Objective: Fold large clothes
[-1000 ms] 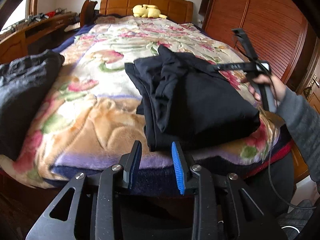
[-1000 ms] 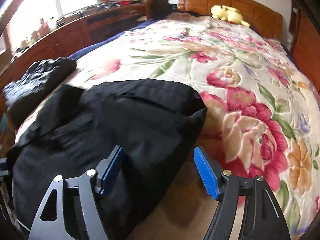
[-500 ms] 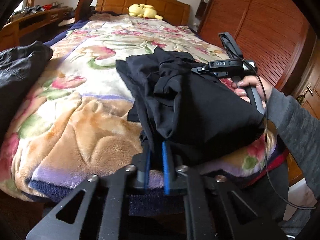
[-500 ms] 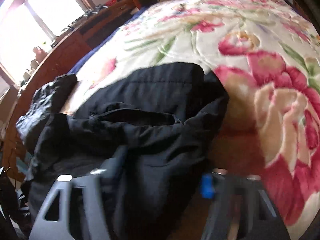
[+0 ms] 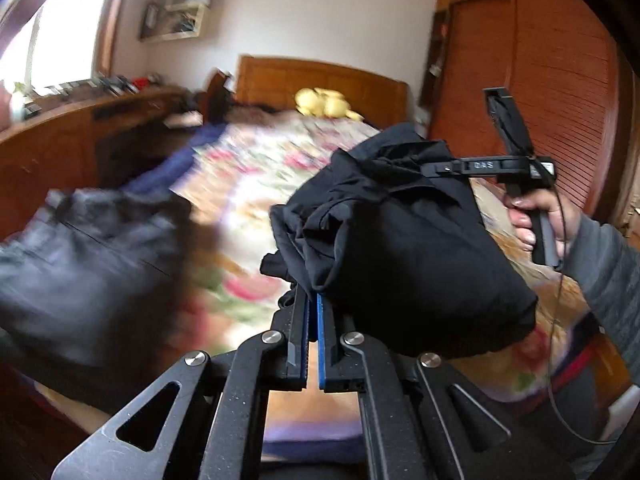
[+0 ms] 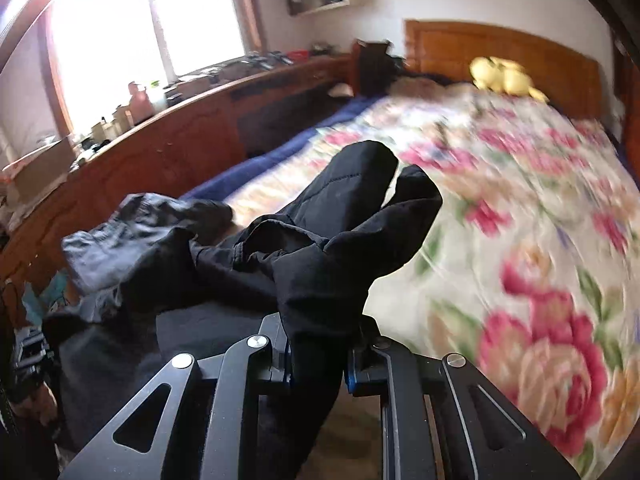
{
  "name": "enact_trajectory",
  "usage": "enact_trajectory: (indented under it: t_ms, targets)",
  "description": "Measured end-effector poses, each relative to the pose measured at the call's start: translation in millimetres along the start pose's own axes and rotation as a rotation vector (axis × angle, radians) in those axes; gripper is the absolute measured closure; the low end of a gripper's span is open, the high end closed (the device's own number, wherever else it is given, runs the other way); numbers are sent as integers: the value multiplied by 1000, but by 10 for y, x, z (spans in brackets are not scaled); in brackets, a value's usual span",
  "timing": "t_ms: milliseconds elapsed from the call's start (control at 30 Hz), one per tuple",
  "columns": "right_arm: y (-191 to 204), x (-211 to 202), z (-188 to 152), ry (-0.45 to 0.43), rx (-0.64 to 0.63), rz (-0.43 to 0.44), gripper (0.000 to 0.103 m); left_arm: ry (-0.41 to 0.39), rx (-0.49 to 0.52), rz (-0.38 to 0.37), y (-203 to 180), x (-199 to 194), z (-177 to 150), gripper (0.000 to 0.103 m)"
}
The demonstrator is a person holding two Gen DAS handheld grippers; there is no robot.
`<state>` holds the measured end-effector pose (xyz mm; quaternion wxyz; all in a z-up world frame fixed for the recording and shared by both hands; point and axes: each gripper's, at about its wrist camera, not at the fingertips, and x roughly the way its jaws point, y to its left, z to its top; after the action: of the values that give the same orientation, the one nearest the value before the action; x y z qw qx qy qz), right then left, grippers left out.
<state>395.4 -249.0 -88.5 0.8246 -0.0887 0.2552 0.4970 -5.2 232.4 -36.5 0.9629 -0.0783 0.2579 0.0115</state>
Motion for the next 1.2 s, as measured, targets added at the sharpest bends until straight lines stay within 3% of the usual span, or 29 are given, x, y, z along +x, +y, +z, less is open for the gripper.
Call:
enact_trajectory:
  t_ms: [200,367,533,667,800,933,1100,1200]
  targets:
    - [945,424,683,-42,-123,68,85,-79,4,196,829,-466,334,100]
    - [1709,997,1120,-57,-183,143,86,-101,-21,370,1575,-755,426,100]
    - [2374,1675,1260,-29,-228,188,86,-68,-79,517,2278,-855,337,100]
    - [2661,2273,1145,55,-251,156,84,10,-148,552,2722,-695,86,100]
    - [2708,2676,947,129,-259,105,77,22,-197,552,2822,-685,-74,100]
    - [2662,2887,1008,185,-238,100,65,28,-225,554,2843,-744,-124,94]
    - [2571,2577,970,179,-295,105,50,31,-228,592,2701,-920,-68,86]
    - [2604,2278,946,135,-328,114,46,0,-196,604,2543,-1049,51,78]
